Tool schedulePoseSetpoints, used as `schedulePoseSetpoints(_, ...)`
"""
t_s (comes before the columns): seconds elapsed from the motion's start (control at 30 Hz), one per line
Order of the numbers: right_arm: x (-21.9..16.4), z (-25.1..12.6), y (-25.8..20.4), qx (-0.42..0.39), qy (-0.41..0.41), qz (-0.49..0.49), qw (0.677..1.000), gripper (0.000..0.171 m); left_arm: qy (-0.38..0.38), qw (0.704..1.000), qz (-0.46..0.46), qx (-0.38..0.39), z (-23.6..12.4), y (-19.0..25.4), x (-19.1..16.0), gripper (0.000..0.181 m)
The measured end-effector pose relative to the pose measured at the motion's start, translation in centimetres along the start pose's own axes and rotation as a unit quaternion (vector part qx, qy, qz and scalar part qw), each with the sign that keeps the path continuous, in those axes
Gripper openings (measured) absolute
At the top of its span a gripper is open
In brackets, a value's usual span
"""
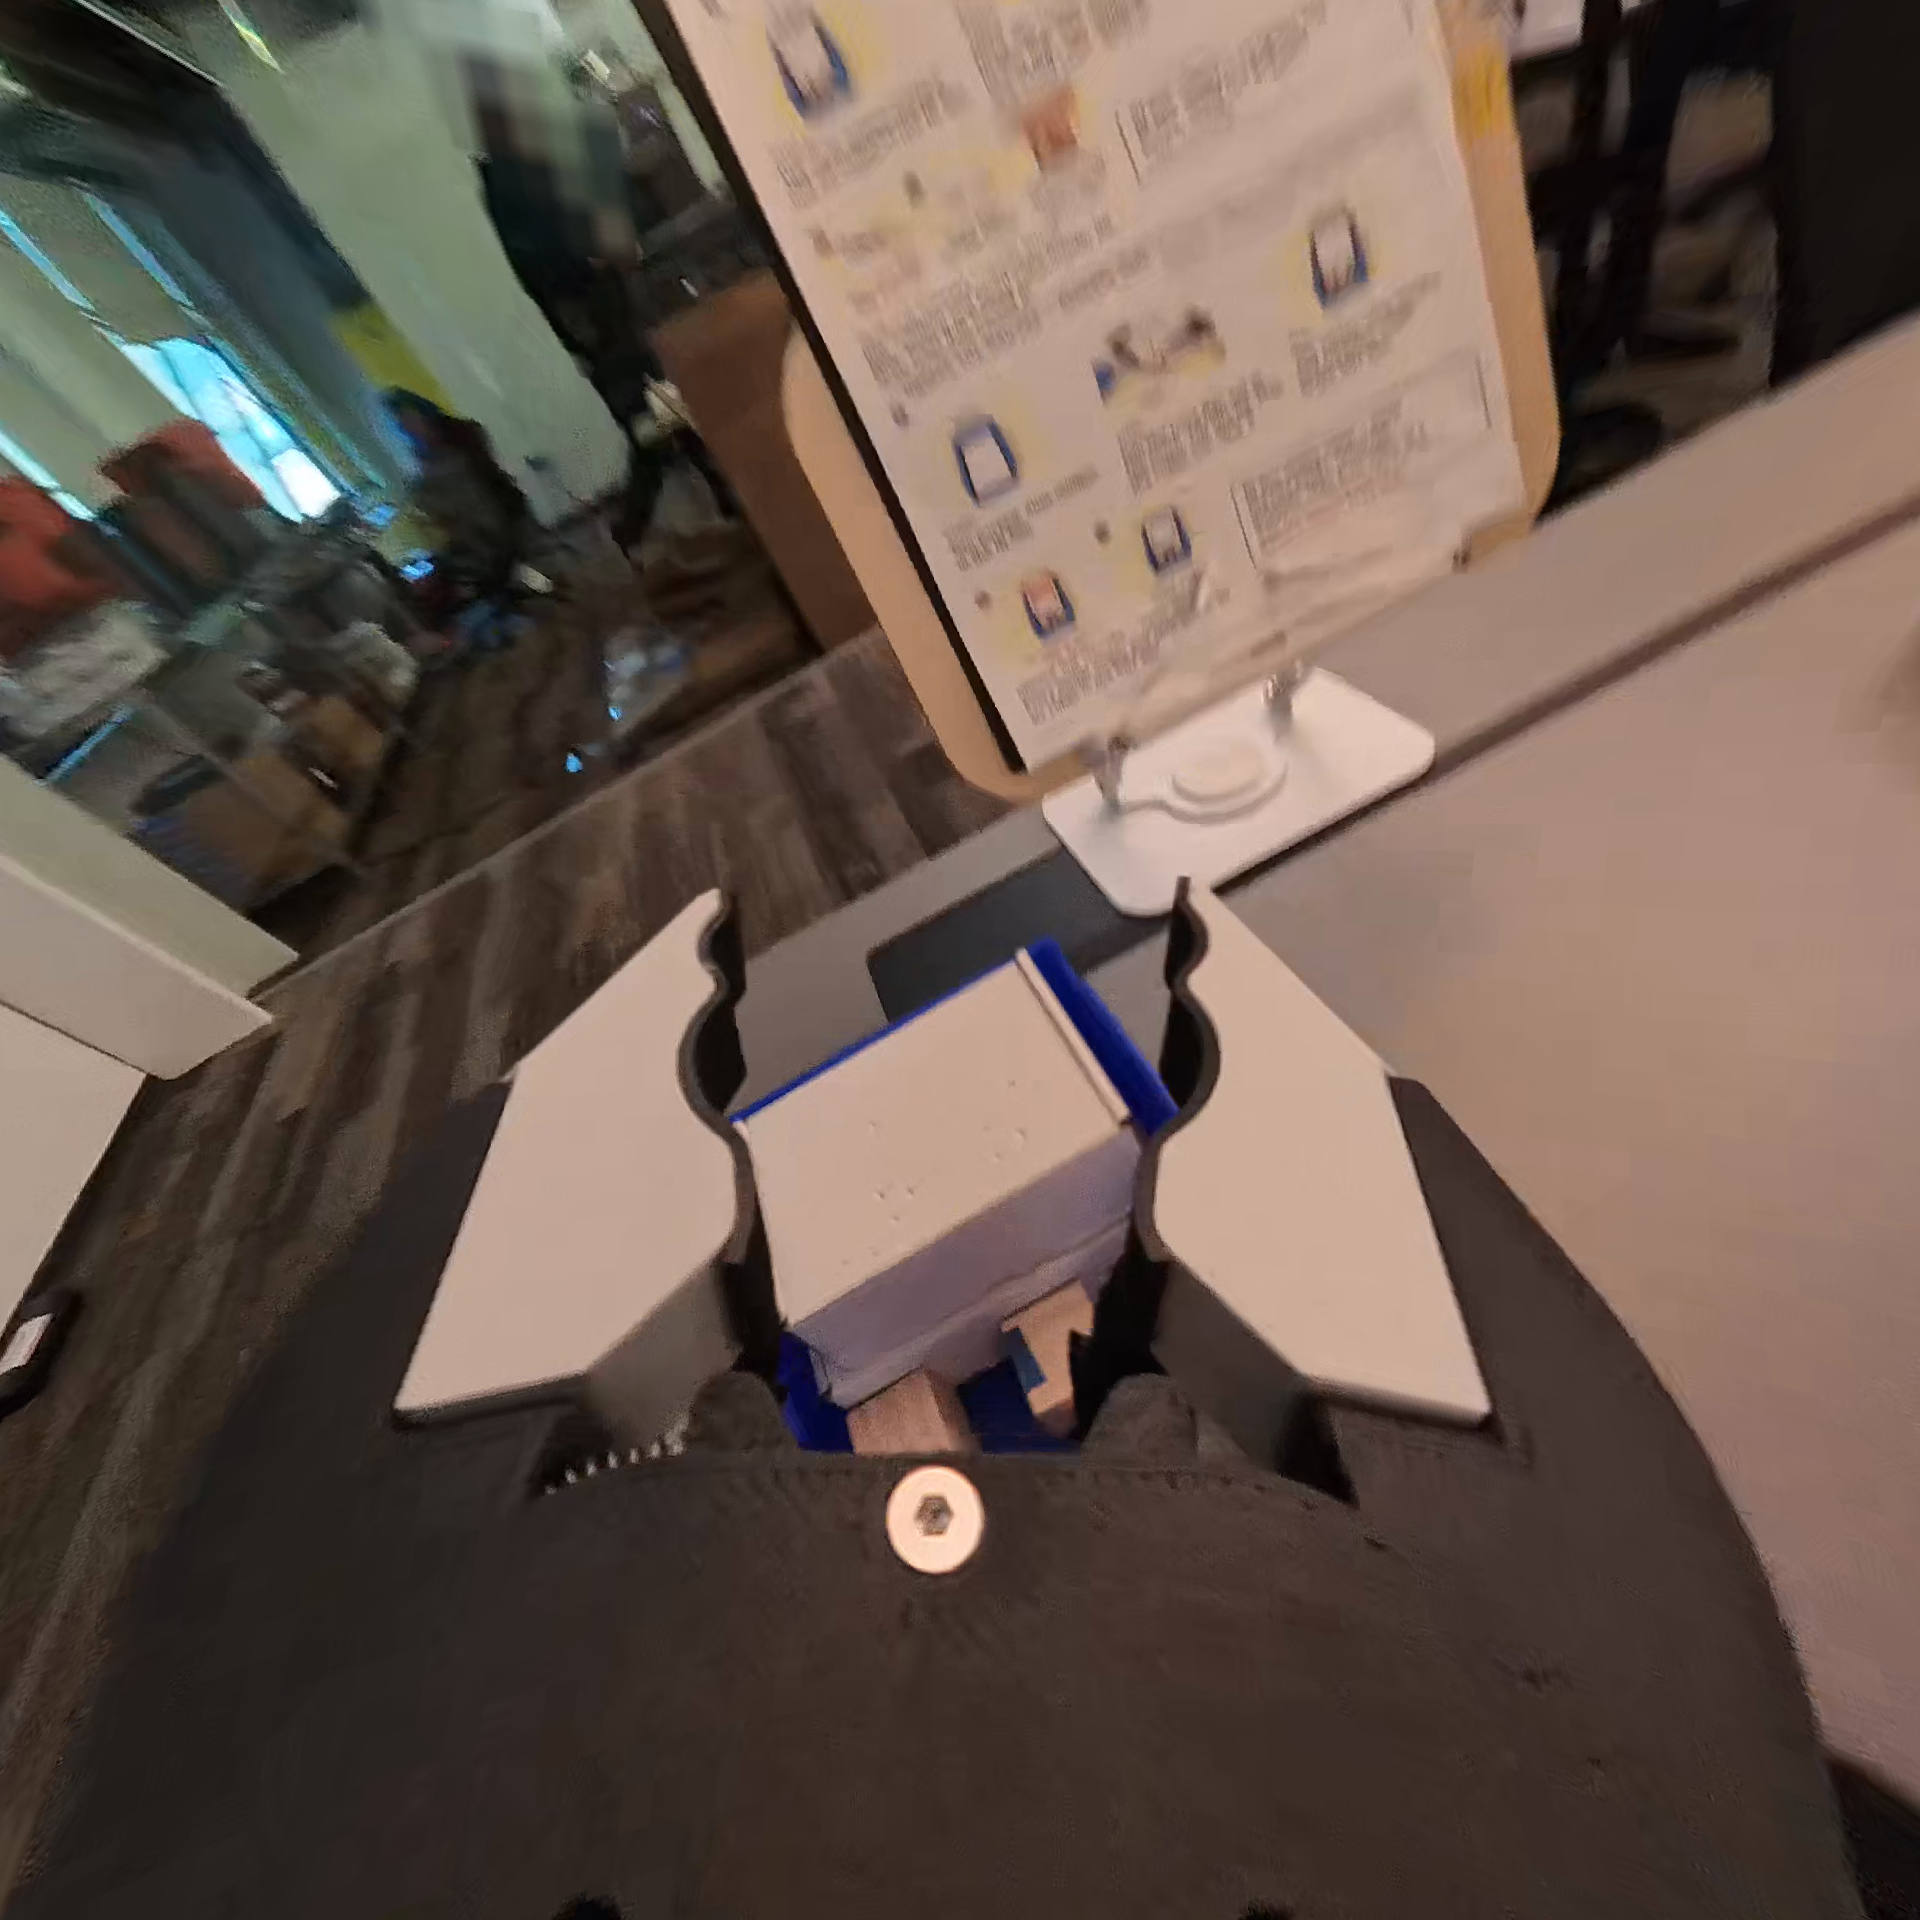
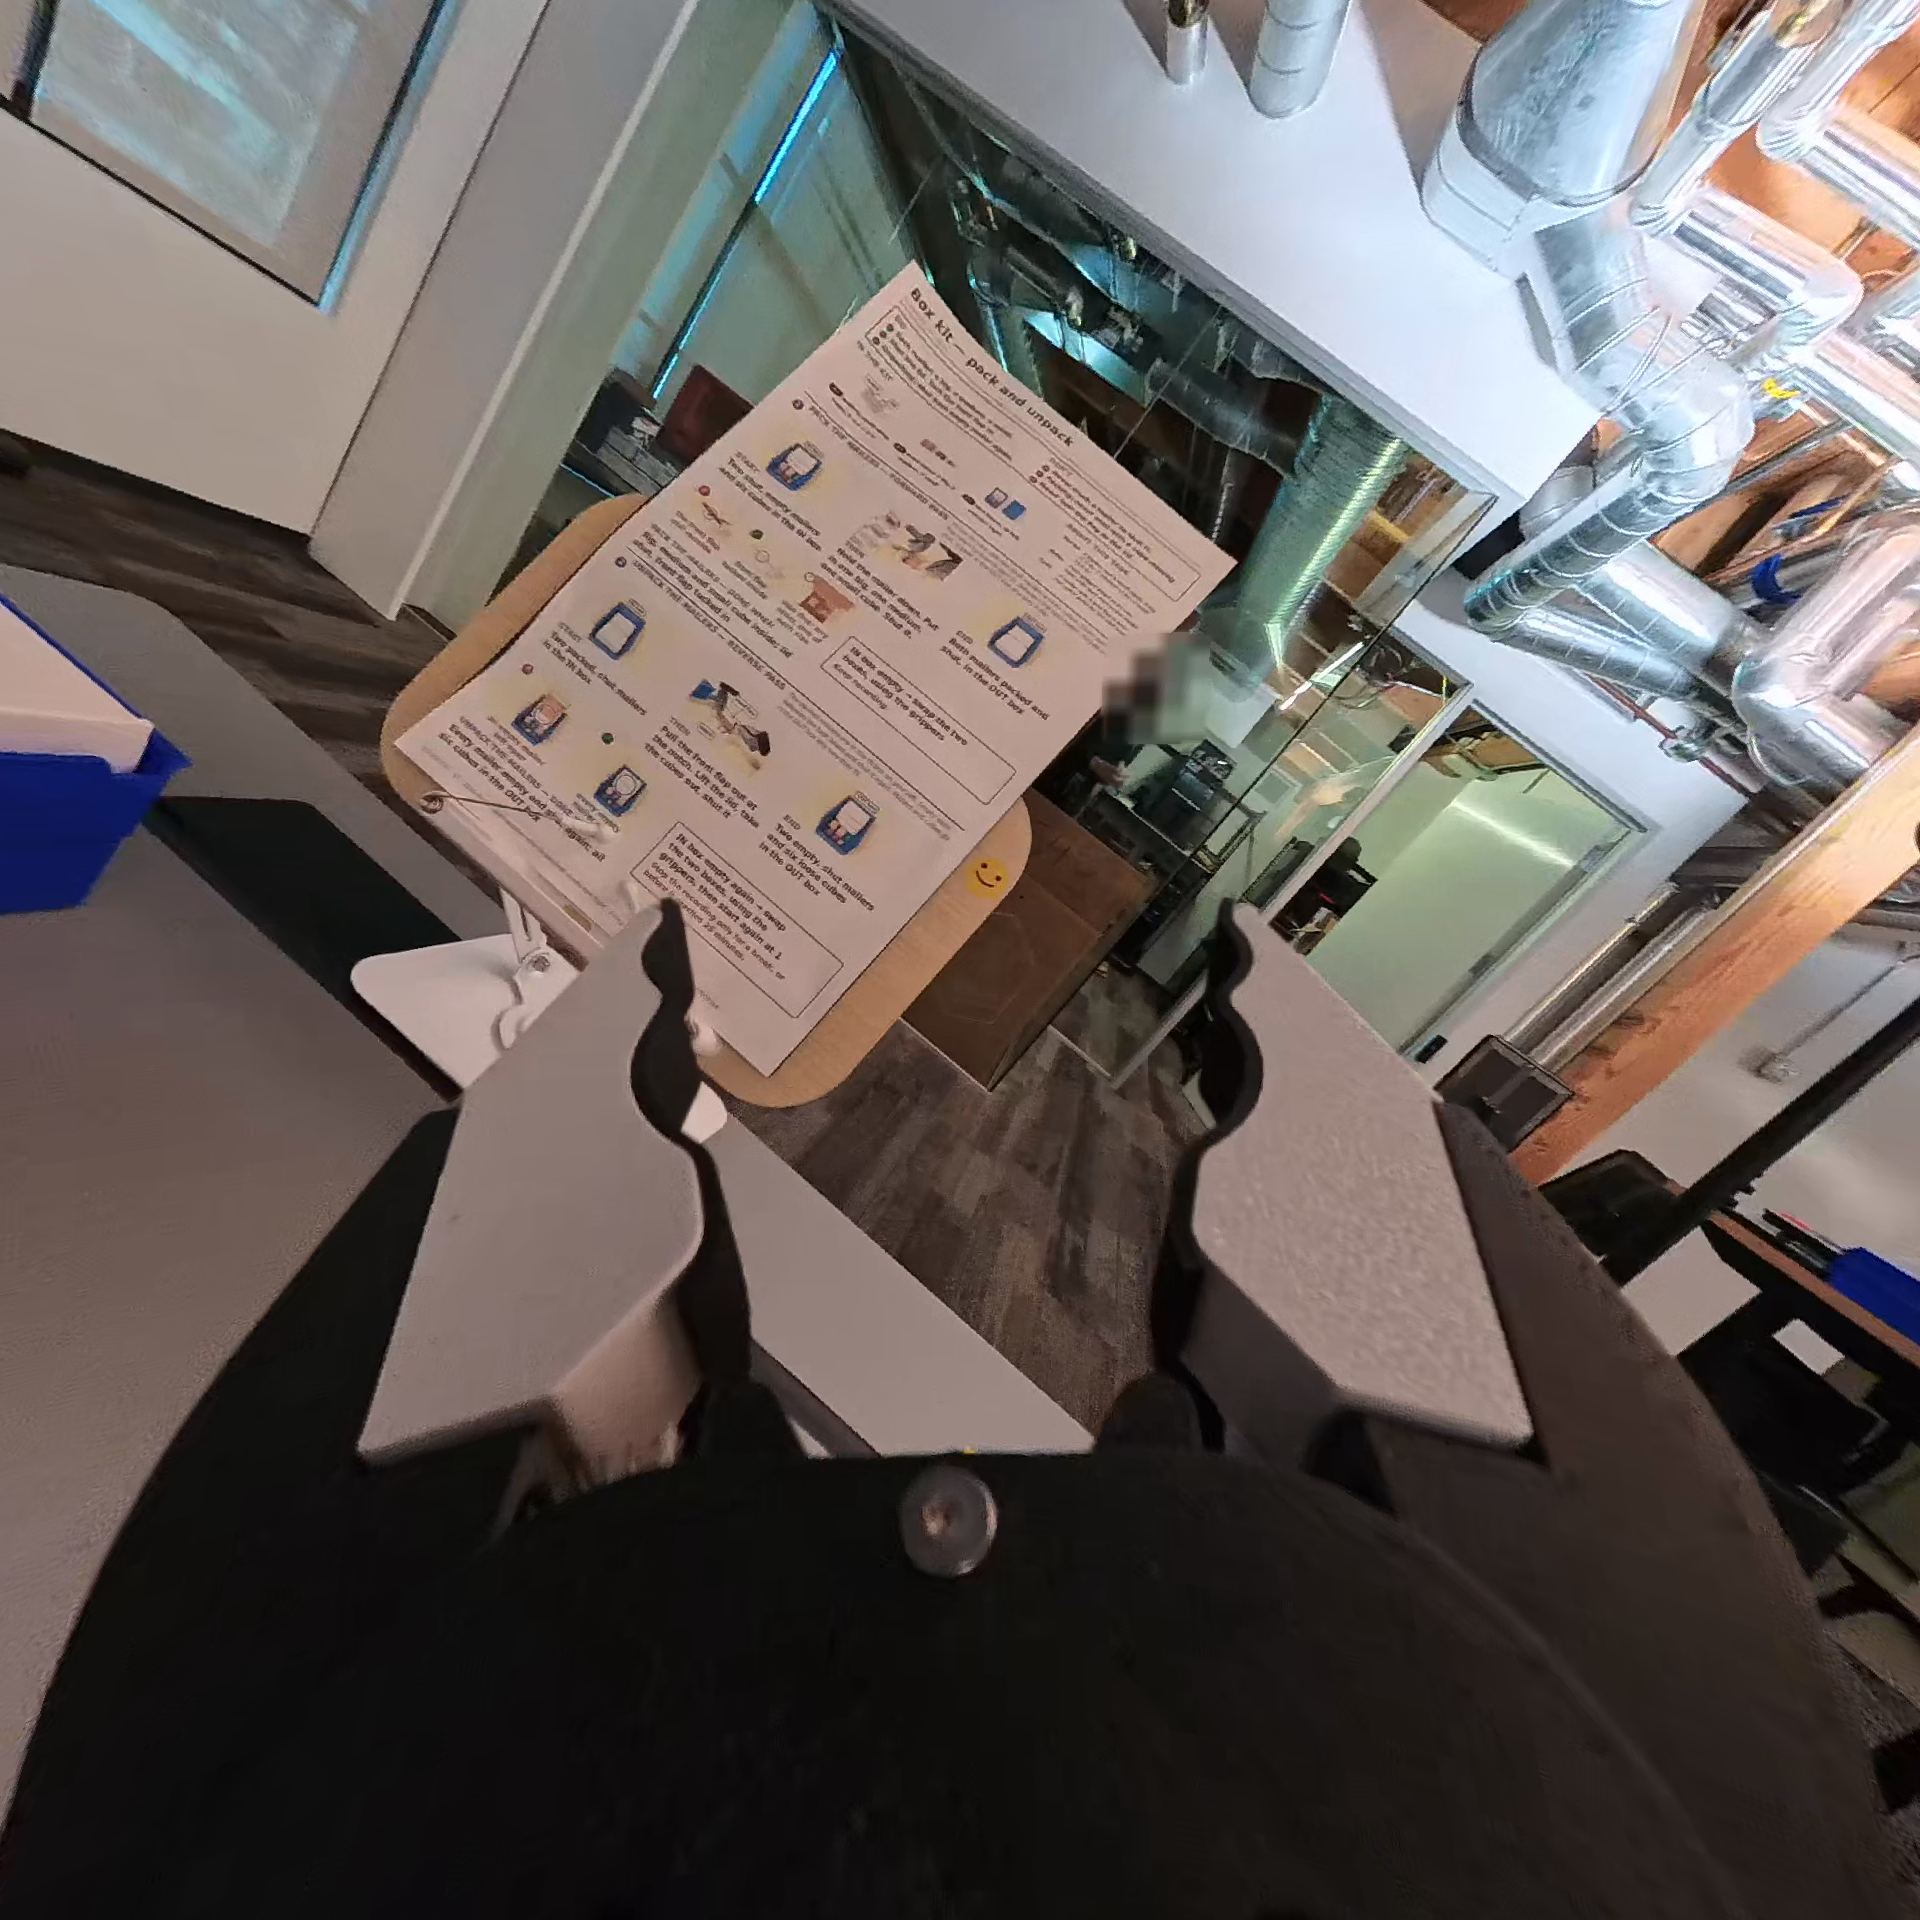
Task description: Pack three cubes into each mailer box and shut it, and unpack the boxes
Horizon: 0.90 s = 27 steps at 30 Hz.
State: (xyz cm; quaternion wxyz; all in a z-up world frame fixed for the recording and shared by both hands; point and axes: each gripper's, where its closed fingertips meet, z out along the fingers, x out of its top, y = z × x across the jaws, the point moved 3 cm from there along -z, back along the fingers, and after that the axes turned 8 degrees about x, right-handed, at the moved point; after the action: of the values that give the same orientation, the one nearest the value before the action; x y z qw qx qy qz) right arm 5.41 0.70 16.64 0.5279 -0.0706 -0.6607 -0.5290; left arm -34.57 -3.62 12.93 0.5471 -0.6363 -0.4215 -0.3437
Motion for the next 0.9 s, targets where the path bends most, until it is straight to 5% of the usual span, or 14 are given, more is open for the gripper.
schedulePoseSetpoints(0.27,-0.3,-0.3,0.8,-0.006,-0.013,-0.002,1.000,0.097,-0.122,0.973,0.183,-0.066,5.9,0.9,-9.9,0.114)
schedulePoseSetpoints(0.5,-1.0,-0.4,1.6,-0.009,-0.023,0.002,1.000,0.097,-0.173,0.935,0.254,-0.176,8.7,1.4,-14.4,0.114)
schedulePoseSetpoints(0.9,-2.2,0.2,1.3,0.001,-0.054,-0.006,0.999,0.097,-0.277,0.878,0.315,-0.231,10.3,1.3,-18.1,0.100)
